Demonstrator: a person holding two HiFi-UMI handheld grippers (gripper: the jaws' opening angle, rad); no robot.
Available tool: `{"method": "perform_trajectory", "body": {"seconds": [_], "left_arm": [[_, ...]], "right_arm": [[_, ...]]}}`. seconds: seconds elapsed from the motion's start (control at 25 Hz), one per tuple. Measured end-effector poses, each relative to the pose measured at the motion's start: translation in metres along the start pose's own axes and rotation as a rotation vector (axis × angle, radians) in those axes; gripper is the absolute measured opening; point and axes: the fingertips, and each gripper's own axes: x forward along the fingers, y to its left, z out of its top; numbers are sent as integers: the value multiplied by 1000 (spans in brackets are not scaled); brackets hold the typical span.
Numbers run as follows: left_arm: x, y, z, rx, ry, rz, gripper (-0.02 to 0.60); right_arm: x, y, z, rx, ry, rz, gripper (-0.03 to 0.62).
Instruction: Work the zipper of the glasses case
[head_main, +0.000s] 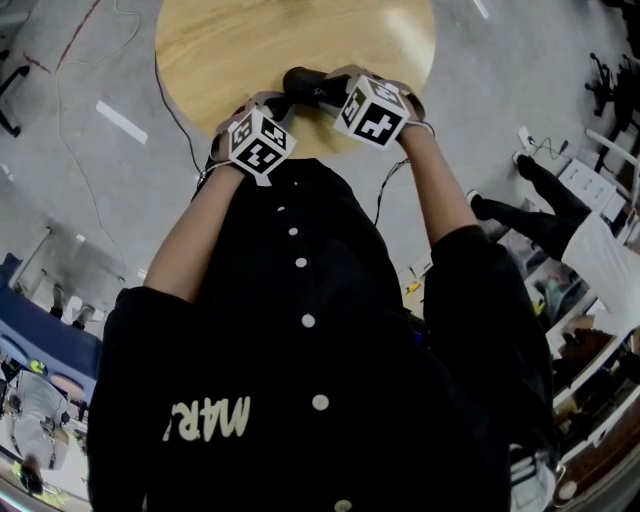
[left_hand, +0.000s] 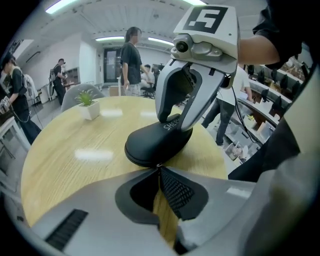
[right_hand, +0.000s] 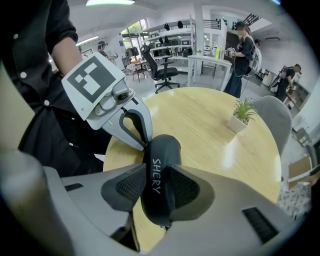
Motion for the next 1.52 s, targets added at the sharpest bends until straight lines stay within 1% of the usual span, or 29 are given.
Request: {"method": "perform_trajectory", "body": {"seconds": [0.04,0.12,0.28,0.44,0.56,0.6,0.76,0.92,1.24,1.52], "left_arm": [[0,-1,-1,18,5,0,5],[0,-4,-1,38,11,-4,5],[-1,-3,-1,39,20,-9,5],[-4,-1,-6,60,61,6,4],[-5,-4,-7,90,82,-14,3],[-5,-4,-7,107,90,-23,3],[-6,-3,-7,214,136,-39,3],[-8,-7,-6,265,164,-42,3],[-9,7,-7,326,199,-25,3],[-12,20,-3,352,228,-24,4]], "right_arm": [[0,1,0,-2,2,-1,153],[0,2,-1,-4,7,-4,153],[1,3,-1,-4,12,-12,155],[1,7,-1,-22,30,-30,153],[1,9,-4,-18,48,-53,155],[1,9,-5,-15,57,-63,155],[2,10,-6,-9,75,-100,156],[0,14,-11,-18,77,-120,156],[1,13,-13,-21,77,-141,158],[-2,16,-12,-22,75,-151,158]]}}
